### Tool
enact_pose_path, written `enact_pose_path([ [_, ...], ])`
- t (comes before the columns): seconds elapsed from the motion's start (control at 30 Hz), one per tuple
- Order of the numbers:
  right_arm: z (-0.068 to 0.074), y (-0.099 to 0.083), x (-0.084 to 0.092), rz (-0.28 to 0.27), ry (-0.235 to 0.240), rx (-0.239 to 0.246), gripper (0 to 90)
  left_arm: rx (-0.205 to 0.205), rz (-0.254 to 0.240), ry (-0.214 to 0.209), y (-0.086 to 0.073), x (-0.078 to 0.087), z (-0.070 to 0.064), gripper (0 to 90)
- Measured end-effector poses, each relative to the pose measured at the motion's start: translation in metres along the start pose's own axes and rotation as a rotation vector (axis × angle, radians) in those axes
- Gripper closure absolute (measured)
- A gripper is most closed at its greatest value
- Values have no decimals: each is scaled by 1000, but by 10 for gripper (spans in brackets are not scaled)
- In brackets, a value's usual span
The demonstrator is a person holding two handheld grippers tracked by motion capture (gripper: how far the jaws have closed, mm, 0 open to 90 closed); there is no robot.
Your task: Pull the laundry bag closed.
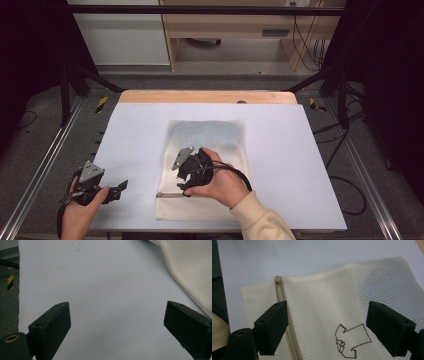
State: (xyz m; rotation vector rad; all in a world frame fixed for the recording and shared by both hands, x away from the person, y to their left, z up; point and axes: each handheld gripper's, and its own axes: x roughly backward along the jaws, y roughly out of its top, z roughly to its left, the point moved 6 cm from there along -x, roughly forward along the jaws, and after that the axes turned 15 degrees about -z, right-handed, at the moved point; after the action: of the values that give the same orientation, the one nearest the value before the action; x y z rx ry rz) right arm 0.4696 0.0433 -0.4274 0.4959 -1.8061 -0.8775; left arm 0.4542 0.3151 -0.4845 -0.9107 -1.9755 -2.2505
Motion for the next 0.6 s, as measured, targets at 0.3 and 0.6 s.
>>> enact_pose_path([
  [0.3, 10, -3, -22, 100, 56, 47, 270, 16, -32, 55, 0, 4, 3, 78],
  [0.6, 13, 6, -41, 95, 79, 44, 307, 29, -52, 57, 6, -2, 1, 88],
])
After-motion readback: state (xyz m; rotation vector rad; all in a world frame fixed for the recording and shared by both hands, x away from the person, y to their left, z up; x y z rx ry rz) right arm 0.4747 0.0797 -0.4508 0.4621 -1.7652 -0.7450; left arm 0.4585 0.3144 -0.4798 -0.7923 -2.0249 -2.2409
